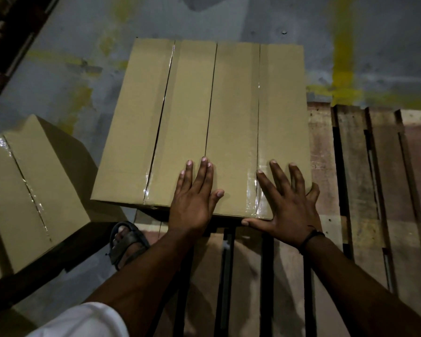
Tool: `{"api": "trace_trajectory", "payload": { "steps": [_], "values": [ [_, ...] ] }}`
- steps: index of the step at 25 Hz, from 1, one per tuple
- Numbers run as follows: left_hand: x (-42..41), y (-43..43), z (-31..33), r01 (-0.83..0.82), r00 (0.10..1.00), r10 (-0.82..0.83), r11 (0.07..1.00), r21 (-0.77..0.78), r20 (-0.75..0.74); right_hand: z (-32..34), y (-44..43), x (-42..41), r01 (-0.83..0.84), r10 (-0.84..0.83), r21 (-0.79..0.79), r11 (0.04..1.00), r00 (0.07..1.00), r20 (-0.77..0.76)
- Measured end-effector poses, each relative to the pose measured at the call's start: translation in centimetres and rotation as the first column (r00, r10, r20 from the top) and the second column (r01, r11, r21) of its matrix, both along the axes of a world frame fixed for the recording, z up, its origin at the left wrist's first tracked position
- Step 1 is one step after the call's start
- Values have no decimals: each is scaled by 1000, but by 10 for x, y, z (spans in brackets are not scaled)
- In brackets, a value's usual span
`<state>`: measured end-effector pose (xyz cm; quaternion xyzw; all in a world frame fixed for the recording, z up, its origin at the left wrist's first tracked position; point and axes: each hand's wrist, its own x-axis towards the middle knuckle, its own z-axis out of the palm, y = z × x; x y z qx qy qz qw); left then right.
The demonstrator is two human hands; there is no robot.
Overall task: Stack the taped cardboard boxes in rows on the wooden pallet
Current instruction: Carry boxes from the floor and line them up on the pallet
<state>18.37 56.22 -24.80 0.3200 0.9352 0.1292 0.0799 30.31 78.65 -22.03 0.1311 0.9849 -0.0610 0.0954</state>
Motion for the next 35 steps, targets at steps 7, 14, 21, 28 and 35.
{"api": "trace_trajectory", "payload": {
  "steps": [7, 14, 21, 28, 35],
  "values": [
    [4, 1, 9, -19, 999, 23, 996, -84, 47, -2, -2, 5, 15, -13, -14, 1000, 996, 84],
    [33, 4, 95, 127, 990, -137, 966, -226, -28, 83, -21, 33, 41, -41, -125, 991, 999, 1],
    [154, -2, 296, 117, 981, -146, 970, -215, -128, 268, -62, 101, 109, -127, -266, 958, 991, -48],
    [259, -47, 445, -113, 993, 106, 980, -166, -54, 398, -116, 204, 135, -163, -319, 938, 985, -62],
    [302, -139, 465, -72, 996, 65, 988, -134, -58, 431, -178, 267, 175, -219, -304, 936, 969, -118]
  ]
}}
